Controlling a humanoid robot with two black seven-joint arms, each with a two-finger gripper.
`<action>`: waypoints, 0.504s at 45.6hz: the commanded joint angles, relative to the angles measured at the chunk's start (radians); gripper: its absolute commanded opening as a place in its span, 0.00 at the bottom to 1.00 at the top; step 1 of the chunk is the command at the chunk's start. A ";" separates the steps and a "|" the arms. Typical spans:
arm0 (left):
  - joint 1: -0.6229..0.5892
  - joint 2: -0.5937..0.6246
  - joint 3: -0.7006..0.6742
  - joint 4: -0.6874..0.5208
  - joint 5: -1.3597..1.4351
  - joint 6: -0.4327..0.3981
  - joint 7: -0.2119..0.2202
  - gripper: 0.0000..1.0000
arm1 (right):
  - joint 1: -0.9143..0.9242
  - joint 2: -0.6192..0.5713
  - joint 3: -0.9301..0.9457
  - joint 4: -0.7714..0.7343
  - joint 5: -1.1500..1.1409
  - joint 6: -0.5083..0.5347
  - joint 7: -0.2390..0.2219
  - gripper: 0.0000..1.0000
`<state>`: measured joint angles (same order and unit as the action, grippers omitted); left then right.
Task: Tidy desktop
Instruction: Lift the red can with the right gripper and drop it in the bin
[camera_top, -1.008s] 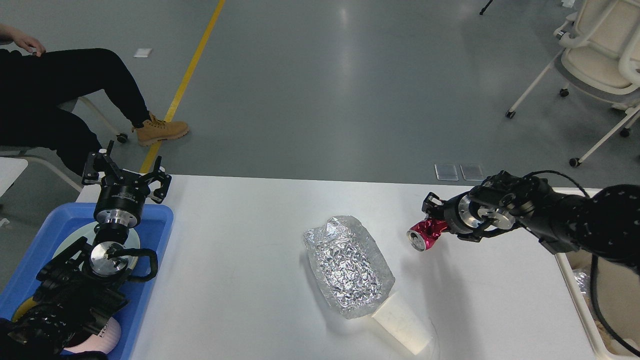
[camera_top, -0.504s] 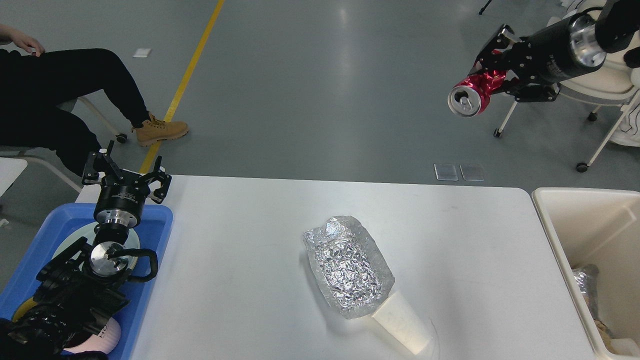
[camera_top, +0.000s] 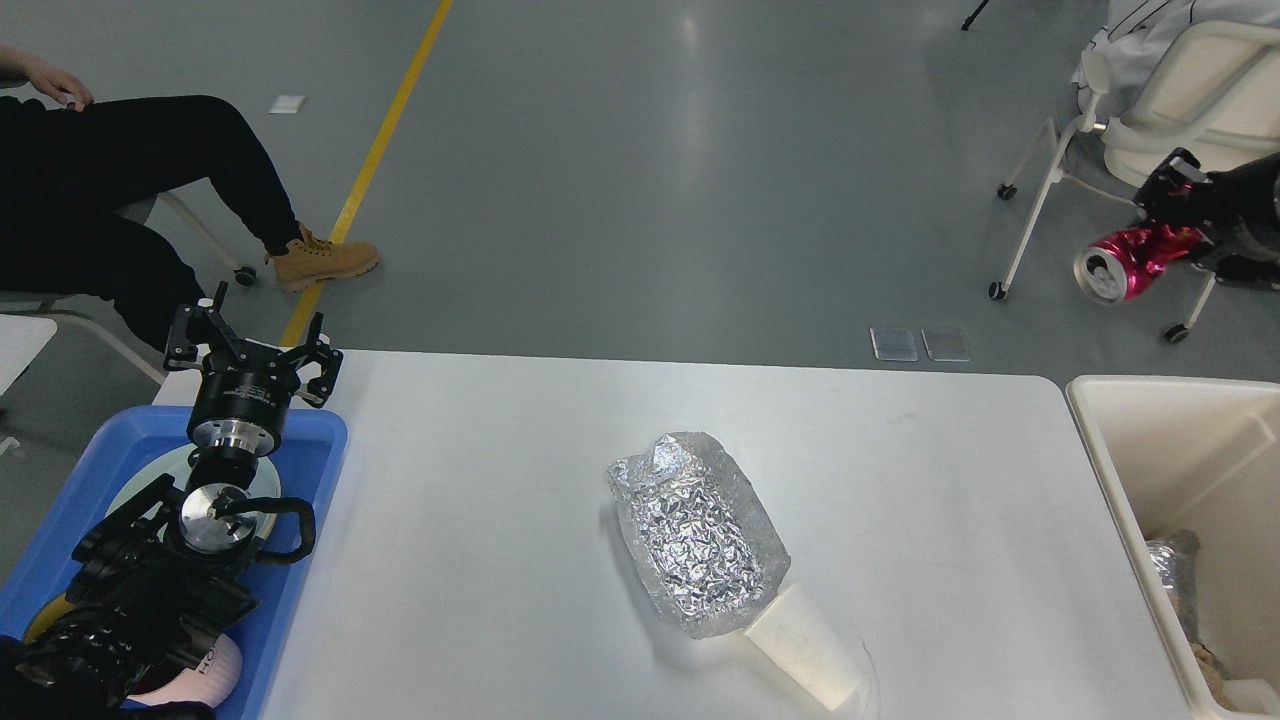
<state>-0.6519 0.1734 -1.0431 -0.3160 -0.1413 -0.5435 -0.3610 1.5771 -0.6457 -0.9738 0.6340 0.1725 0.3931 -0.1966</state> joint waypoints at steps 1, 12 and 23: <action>0.000 0.000 0.000 0.000 0.000 0.000 0.000 0.97 | -0.195 -0.005 0.009 -0.097 0.001 -0.088 0.000 0.15; 0.000 0.000 0.000 0.000 0.000 0.000 0.000 0.97 | -0.570 0.084 0.010 -0.358 -0.004 -0.178 0.002 0.32; 0.000 0.000 0.000 0.000 0.000 -0.001 0.000 0.97 | -0.738 0.179 0.012 -0.516 -0.004 -0.218 0.005 0.87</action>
<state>-0.6519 0.1734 -1.0432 -0.3160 -0.1410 -0.5443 -0.3610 0.8641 -0.4853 -0.9624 0.1407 0.1685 0.1789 -0.1916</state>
